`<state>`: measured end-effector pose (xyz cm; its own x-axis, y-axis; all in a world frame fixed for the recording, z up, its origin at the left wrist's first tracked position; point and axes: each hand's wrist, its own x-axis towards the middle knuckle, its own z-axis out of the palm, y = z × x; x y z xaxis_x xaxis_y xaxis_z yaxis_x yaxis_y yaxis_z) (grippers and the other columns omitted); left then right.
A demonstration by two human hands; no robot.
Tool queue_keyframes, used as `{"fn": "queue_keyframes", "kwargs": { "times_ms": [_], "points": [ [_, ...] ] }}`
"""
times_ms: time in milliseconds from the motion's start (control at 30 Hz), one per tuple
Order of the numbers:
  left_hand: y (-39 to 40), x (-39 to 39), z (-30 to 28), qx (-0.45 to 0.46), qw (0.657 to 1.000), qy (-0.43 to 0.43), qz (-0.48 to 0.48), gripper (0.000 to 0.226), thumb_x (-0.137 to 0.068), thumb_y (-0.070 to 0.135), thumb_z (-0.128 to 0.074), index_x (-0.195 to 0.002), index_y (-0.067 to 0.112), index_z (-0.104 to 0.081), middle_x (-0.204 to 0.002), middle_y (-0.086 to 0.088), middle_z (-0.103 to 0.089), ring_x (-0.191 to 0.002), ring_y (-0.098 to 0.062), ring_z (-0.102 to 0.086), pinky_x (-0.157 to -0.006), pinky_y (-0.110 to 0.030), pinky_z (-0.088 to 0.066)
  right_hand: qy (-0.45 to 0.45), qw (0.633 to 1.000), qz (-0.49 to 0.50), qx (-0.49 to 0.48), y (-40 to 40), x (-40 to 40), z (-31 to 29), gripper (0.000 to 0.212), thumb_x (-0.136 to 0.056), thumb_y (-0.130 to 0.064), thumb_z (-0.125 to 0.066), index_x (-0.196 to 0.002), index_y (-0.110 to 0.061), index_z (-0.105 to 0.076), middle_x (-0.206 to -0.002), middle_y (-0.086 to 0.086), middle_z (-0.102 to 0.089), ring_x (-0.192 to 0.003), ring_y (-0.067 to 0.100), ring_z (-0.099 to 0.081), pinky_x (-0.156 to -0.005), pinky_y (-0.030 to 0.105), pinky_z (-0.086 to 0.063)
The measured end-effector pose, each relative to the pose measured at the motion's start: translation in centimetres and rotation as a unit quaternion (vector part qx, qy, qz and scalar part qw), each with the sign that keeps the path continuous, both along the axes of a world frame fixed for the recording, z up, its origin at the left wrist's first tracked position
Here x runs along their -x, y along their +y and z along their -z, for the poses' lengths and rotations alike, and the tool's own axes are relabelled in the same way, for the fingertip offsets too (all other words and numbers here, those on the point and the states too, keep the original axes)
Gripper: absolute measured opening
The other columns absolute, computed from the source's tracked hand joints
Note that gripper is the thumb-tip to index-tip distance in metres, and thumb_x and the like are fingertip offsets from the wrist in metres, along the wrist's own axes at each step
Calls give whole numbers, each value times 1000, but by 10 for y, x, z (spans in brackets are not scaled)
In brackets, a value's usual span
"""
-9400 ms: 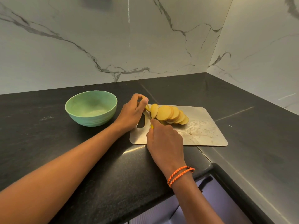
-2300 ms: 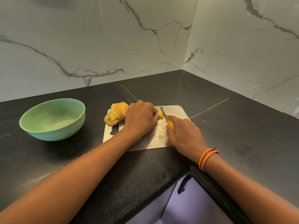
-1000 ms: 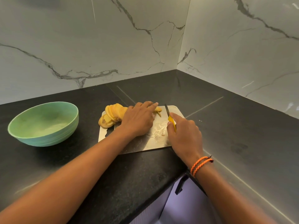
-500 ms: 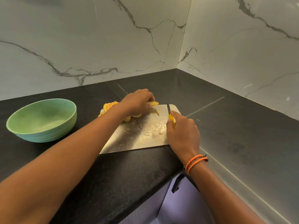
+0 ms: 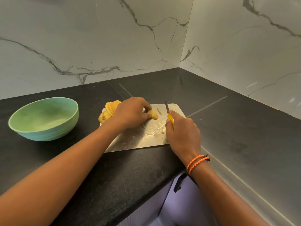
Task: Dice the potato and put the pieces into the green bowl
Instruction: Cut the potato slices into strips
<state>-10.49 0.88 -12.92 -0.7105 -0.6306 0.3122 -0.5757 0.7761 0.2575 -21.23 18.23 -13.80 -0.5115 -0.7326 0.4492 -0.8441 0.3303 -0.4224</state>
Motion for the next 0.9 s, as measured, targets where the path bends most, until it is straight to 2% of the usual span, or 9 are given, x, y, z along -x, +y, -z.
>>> {"fn": "queue_keyframes", "kwargs": {
  "times_ms": [100,233,433,533,633,767,900],
  "points": [
    [5,3,0,25,999,27,-36,31,-95,46,-74,-124,35,-77,-126,12,-73,-108,-15,-67,-77,-32,-50,0,1000,-2,-7,0,2,1,43,-104,-31,-46,-146,-24,-53,-97,6,-74,-82,25,-67,-72,41,-58],
    [11,7,7,70,994,54,-59,25,-99,43,-70,-120,33,-79,-122,9,-76,-109,-17,-69,-83,-31,-51,-11,999,-38,-17,0,0,2,46,-105,-35,-47,-151,-27,-48,-93,2,-74,-75,16,-64,-72,36,-57],
    [13,8,14,65,994,68,-62,36,-94,59,-69,-117,33,-80,-116,10,-78,-105,-16,-70,-82,-33,-54,-15,997,-55,-45,-3,0,0,46,-105,-38,-47,-150,-33,-48,-112,4,-74,-99,27,-67,-83,40,-53],
    [13,8,16,67,993,60,-71,37,-93,62,-68,-101,29,-83,-104,9,-79,-97,-17,-71,-83,-39,-58,5,996,-60,-60,-7,-5,2,45,-104,-37,-45,-149,-34,-48,-106,5,-73,-94,27,-66,-79,41,-55],
    [12,8,17,67,993,60,-78,40,-92,64,-68,-93,27,-83,-98,8,-79,-93,-17,-71,-82,-42,-58,21,996,-55,-70,-12,-6,4,43,-104,-36,-43,-147,-32,-49,-100,6,-71,-88,28,-65,-71,39,-52],
    [13,8,18,65,993,70,-74,38,-91,63,-69,-93,28,-84,-98,9,-79,-93,-16,-71,-83,-42,-58,45,994,-53,-83,-14,-8,6,42,-105,-35,-42,-146,-29,-49,-101,9,-70,-88,31,-64,-68,39,-47],
    [13,8,16,60,993,82,-64,32,-92,58,-71,-101,30,-84,-104,10,-80,-99,-17,-70,-85,-40,-56,46,995,-50,-68,-14,-7,7,42,-104,-36,-42,-146,-31,-49,-101,8,-71,-88,30,-64,-69,39,-47]
  ]
}}
